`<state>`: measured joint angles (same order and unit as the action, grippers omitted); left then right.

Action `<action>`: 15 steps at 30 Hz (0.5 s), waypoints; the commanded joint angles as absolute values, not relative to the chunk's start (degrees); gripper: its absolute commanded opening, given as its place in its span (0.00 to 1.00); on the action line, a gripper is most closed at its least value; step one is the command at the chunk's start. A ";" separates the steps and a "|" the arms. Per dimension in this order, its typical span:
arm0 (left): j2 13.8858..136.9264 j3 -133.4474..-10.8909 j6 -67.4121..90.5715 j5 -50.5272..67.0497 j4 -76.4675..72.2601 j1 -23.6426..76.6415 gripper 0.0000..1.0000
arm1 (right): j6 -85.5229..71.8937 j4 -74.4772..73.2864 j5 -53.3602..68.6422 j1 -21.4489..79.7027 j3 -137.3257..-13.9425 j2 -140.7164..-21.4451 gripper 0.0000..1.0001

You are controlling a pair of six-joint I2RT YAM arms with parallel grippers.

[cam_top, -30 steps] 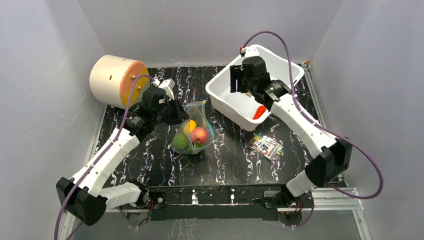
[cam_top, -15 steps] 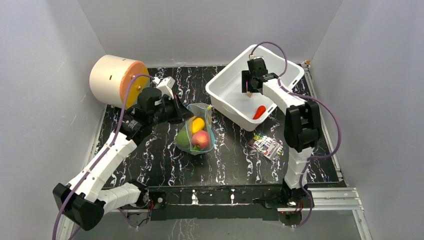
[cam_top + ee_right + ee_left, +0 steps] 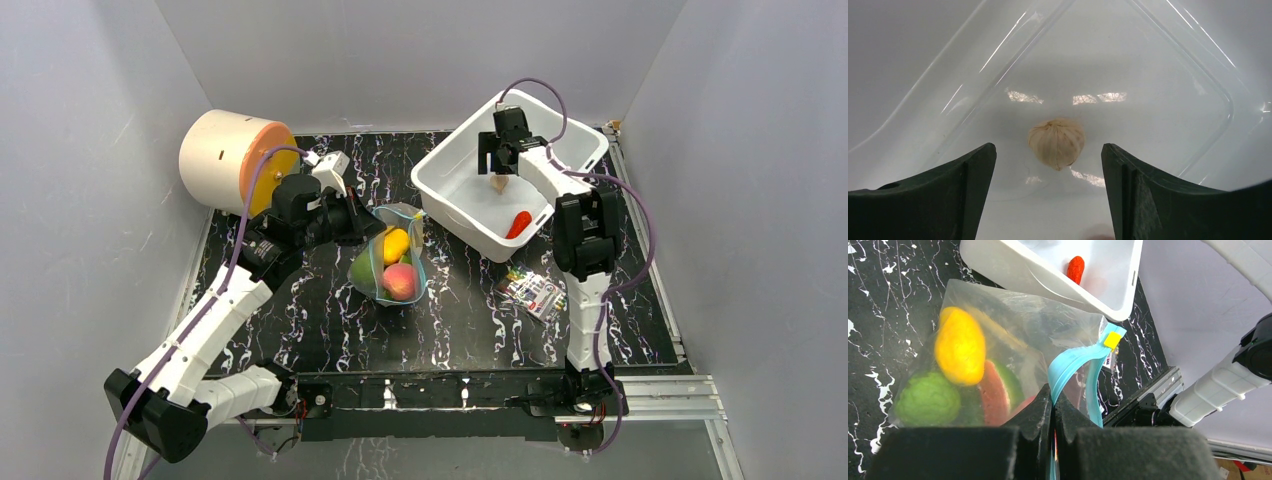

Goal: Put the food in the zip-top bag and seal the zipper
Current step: Pick up the fake vegetable from the bin.

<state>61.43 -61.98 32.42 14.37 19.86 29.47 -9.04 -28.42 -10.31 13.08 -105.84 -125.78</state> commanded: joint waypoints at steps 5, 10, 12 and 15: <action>61.03 -63.60 31.29 14.38 18.76 29.63 0.00 | -7.83 -25.84 -7.83 11.68 -108.98 -130.35 0.69; 61.69 -63.06 31.20 14.41 18.92 29.66 0.00 | -7.57 -25.43 -7.68 11.01 -109.61 -132.05 0.63; 61.64 -63.04 31.35 14.24 19.13 29.66 0.00 | -7.19 -25.30 -7.60 10.92 -109.45 -132.15 0.60; 61.42 -63.02 31.62 13.75 19.33 29.68 0.00 | -6.68 -24.93 -7.45 10.85 -109.02 -131.89 0.53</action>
